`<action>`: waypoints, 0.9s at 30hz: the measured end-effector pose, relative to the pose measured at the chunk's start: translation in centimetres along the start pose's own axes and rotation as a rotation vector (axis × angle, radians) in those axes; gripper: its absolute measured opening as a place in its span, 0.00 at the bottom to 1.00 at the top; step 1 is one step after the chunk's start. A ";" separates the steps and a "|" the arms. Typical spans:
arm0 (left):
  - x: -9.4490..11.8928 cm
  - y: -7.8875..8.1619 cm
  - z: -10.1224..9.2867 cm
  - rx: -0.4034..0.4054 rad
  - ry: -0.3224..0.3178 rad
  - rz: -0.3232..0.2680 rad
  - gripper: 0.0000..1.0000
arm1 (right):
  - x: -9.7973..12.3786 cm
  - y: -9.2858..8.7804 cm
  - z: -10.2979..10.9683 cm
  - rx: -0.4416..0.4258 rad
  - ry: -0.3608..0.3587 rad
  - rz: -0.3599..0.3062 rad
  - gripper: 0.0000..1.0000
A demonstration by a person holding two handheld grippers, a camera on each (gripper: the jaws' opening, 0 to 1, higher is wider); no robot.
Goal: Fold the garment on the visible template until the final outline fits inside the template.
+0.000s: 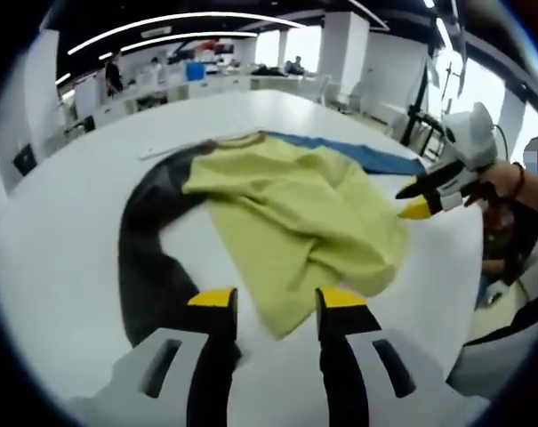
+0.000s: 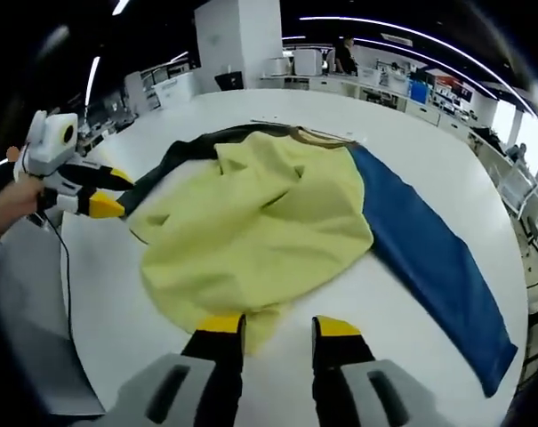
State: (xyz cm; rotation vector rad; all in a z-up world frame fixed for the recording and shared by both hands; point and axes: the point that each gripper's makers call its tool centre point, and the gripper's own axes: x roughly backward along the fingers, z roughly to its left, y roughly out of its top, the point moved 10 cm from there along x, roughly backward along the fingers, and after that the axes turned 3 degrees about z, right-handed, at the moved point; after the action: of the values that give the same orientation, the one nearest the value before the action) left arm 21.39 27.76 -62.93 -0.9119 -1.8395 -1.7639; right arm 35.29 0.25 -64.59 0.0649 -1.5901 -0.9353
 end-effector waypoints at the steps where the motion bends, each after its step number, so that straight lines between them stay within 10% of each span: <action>1: -0.2 -0.2 0.1 0.005 0.002 0.013 0.31 | -0.2 -0.1 0.0 -0.006 0.003 0.004 0.25; 27: -1.9 -1.7 0.1 0.143 0.016 0.078 0.02 | -1.0 -0.4 0.7 -0.081 -0.013 -0.041 0.00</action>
State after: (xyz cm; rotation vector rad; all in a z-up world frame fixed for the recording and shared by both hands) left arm 21.49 27.58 -65.51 -0.8991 -1.8666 -1.5674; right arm 34.79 0.88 -65.53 0.0349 -1.5665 -1.0327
